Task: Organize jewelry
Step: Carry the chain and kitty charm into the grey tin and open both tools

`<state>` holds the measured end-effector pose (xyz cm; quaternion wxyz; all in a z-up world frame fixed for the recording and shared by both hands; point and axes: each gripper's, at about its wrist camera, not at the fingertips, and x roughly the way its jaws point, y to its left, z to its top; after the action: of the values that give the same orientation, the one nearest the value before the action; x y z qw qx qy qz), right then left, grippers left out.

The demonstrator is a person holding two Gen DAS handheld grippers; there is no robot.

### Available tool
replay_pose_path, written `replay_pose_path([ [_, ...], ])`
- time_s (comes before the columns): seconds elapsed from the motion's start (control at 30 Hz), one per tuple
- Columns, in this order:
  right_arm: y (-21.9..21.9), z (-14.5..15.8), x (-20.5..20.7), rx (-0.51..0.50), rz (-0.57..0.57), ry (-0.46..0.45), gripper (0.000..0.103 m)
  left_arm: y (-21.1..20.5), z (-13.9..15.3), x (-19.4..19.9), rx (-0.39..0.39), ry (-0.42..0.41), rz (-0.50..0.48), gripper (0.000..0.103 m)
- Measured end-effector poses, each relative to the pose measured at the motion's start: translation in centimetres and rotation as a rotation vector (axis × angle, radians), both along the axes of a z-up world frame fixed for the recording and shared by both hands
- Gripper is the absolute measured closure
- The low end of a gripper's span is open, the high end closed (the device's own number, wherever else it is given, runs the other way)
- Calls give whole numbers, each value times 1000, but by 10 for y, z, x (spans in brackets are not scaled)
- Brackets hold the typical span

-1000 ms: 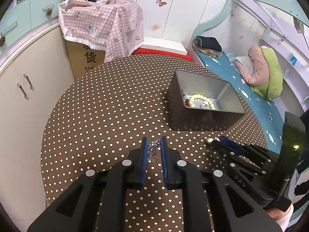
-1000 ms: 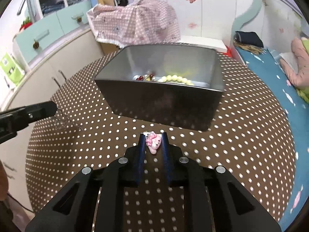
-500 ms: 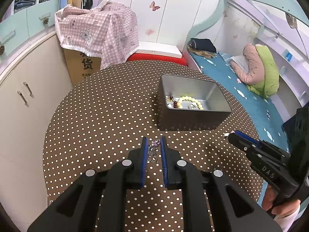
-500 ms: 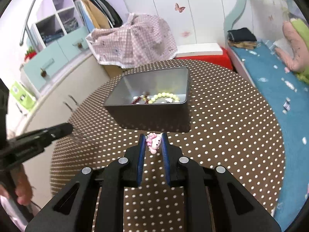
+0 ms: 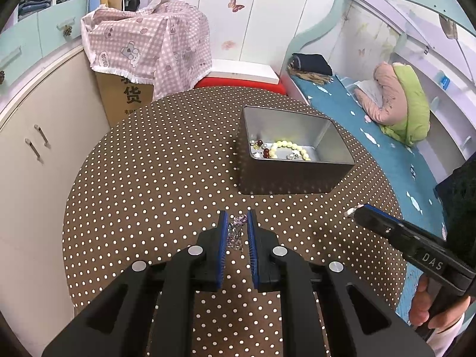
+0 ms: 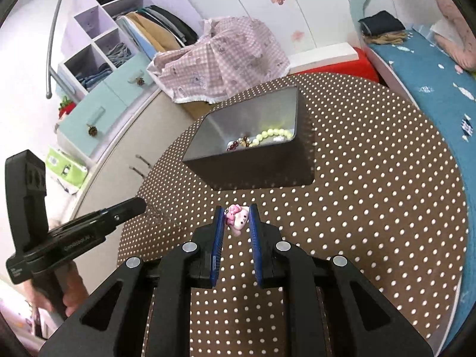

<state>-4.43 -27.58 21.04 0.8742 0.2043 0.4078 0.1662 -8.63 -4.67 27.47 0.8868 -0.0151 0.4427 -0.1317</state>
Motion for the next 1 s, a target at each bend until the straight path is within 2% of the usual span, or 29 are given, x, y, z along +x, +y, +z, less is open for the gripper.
replay_pose_path([
  [0.57, 3, 54, 45, -78, 9, -93, 85, -30, 52, 43, -29, -104, -69, 91],
  [0.7, 4, 57, 59, -103, 5, -102, 85, -40, 53, 57, -35, -100, -82, 91],
  [1.0, 15, 53, 86, -274, -1, -139, 85, -54, 38, 85, -46, -51, -105, 91],
])
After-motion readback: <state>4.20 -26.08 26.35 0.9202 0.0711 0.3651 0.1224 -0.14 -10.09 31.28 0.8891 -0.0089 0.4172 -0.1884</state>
